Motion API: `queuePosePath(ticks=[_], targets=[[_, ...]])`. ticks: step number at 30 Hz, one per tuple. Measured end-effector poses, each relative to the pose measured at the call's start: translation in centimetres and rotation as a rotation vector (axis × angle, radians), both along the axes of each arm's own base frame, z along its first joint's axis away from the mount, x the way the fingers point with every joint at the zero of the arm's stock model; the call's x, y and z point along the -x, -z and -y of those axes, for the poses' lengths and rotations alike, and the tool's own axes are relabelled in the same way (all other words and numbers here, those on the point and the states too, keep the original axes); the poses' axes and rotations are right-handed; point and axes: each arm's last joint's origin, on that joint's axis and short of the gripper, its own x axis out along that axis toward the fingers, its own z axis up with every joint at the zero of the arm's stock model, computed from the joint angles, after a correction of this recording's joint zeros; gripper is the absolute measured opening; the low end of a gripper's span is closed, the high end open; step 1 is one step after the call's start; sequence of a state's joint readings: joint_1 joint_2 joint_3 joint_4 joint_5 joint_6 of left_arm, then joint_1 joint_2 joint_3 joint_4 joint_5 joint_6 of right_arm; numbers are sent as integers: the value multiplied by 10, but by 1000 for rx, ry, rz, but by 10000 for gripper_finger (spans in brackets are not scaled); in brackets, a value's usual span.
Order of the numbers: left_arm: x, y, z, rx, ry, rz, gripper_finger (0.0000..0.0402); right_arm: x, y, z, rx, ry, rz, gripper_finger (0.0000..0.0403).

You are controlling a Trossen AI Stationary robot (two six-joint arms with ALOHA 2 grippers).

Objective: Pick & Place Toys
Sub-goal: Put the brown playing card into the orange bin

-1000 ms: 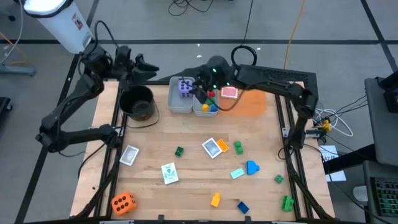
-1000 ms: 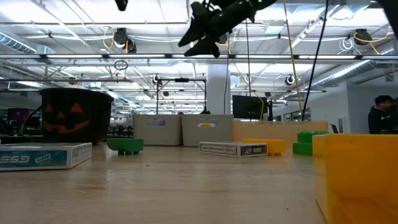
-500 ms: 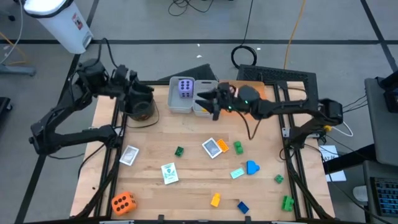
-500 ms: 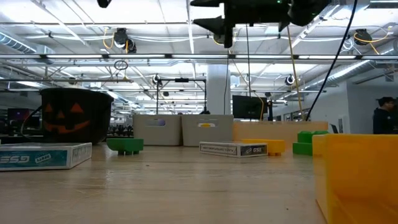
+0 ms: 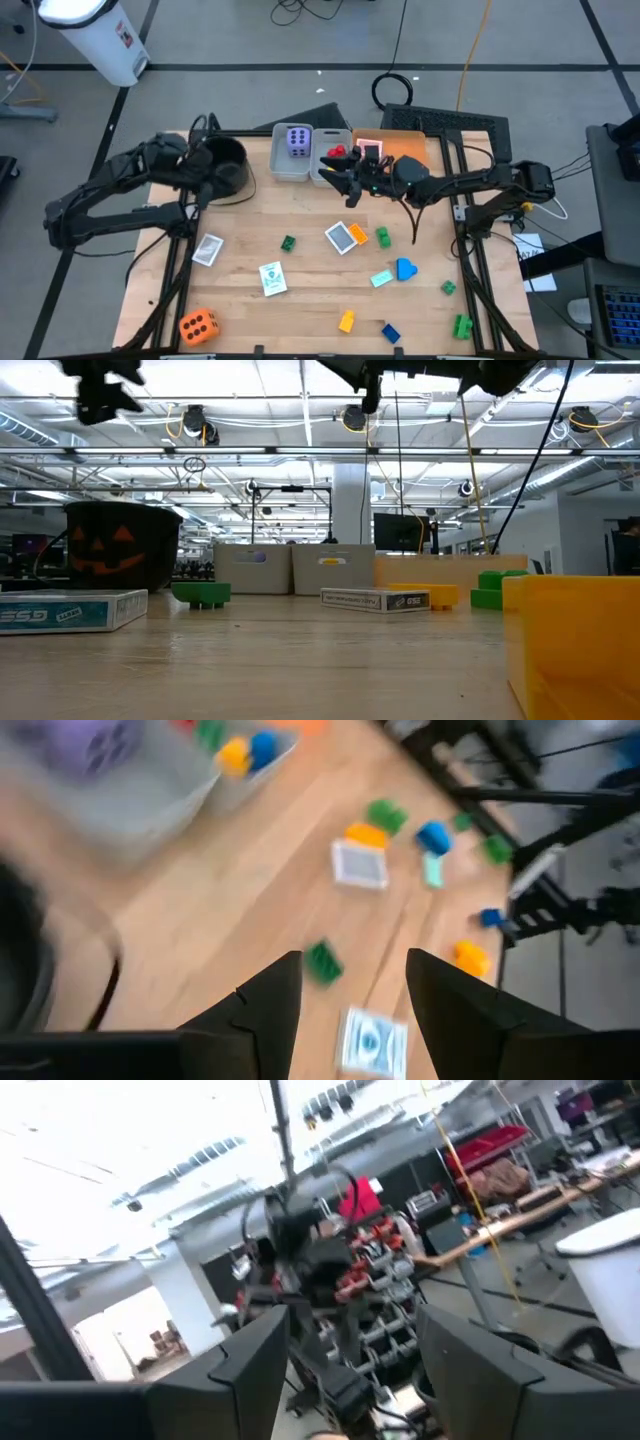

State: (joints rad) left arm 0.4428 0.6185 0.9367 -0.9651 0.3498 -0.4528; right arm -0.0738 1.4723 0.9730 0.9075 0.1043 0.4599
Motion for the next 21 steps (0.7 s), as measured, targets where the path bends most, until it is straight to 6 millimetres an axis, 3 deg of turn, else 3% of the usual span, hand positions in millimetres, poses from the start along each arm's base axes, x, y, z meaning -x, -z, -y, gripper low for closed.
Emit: queuePosePath(ticks=[6,10,16,21], targets=[[17,17,12,167,-173,-261,186,-1,3,2,6,8,-38,210],[14,24,16,213,-246,-381,186,-2,8,2,6,4,-85,210],[-22,35,24,258,-261,-538,186,-3,9,-1,34,-97,-95,210],[-54,53,46,296,-268,-712,186,-3,9,-3,55,-222,-99,210]])
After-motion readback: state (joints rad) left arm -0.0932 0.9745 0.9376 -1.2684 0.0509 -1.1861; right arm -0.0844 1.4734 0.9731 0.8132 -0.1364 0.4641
